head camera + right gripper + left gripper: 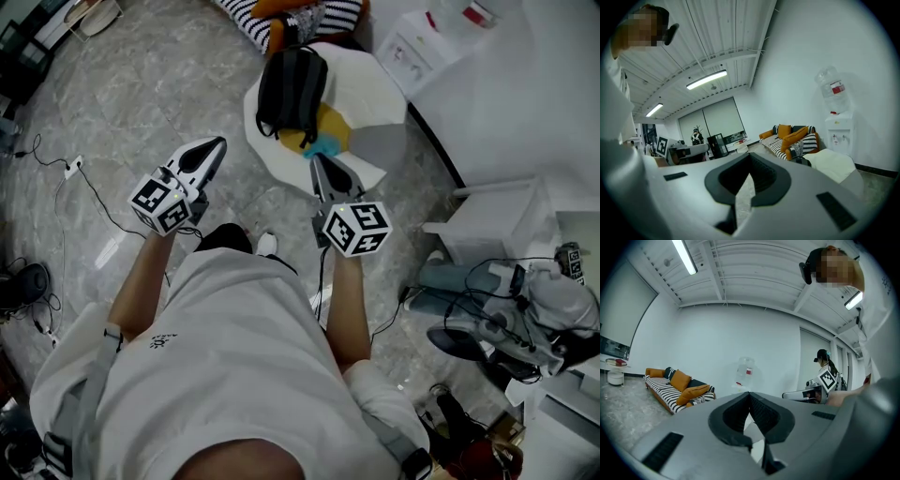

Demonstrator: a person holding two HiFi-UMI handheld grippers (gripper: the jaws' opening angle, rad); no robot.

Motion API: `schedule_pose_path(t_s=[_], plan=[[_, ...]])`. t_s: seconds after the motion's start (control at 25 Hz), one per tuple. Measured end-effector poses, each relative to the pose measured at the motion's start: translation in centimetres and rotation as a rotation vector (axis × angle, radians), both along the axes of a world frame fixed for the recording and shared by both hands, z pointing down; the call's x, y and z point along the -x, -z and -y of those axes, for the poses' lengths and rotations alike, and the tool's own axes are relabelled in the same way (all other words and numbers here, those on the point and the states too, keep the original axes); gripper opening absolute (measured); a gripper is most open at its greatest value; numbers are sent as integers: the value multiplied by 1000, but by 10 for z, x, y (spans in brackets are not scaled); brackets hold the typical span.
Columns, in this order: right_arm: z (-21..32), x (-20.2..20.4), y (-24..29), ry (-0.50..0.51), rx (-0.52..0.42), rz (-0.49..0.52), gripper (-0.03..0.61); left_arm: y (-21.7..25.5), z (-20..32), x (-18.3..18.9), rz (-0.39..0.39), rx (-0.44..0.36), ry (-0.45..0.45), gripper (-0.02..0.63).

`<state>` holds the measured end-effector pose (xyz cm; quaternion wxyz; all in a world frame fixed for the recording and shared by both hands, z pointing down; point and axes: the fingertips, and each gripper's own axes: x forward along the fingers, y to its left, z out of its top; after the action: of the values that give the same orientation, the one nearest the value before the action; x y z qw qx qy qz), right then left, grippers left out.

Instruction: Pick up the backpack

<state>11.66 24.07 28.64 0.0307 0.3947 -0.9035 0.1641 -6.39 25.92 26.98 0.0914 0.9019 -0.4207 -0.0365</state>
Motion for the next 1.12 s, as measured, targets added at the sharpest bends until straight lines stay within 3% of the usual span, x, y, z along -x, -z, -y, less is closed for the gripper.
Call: schedule_pose_path(t_s=[0.56, 1.12], plan=[[125, -16, -19, 39, 70, -9, 8, -17, 131, -26, -2, 68, 1, 3], [278, -4, -36, -44, 119, -16, 8, -37, 294, -12, 31, 135, -75, 3]])
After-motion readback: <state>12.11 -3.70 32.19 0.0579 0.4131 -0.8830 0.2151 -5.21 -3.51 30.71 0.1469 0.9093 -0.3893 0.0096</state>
